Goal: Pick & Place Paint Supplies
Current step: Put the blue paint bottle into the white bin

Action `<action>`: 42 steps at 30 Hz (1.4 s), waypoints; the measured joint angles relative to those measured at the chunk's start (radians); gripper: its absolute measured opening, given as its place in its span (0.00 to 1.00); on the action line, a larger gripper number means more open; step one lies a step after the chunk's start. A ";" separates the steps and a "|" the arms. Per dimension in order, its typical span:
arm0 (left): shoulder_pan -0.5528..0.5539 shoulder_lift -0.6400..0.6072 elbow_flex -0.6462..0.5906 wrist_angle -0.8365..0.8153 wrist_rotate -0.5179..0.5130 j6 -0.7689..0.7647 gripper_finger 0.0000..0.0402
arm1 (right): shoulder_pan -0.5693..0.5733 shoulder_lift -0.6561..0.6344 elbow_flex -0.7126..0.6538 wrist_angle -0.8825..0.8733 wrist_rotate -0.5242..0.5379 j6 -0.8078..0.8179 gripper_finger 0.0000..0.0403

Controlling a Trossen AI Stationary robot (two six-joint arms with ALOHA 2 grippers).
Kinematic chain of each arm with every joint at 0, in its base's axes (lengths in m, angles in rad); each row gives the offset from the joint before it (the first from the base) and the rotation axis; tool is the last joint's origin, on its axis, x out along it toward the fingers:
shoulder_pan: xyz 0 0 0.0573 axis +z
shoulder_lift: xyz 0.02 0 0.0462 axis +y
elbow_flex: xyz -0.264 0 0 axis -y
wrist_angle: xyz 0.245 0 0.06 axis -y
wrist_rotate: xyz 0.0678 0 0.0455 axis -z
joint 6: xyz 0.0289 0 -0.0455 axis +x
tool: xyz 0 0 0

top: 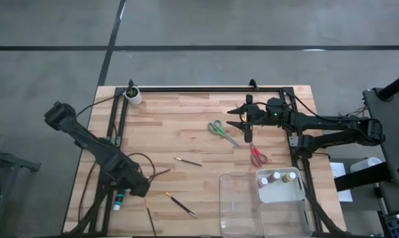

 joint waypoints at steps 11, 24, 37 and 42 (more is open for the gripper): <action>0.042 -0.001 -0.178 0.112 0.143 0.091 0.55 | 0.000 0.000 0.000 0.000 0.001 0.000 0.50; 0.056 -0.001 -0.295 0.256 0.368 0.135 0.55 | 0.000 0.000 0.000 0.000 0.001 0.000 0.50; 0.055 -0.001 -0.295 0.267 0.248 0.214 0.55 | 0.000 0.000 0.000 0.000 0.001 0.000 0.50; 0.055 -0.001 -0.295 0.268 0.221 0.246 0.55 | 0.000 0.000 0.000 0.000 0.001 0.000 0.50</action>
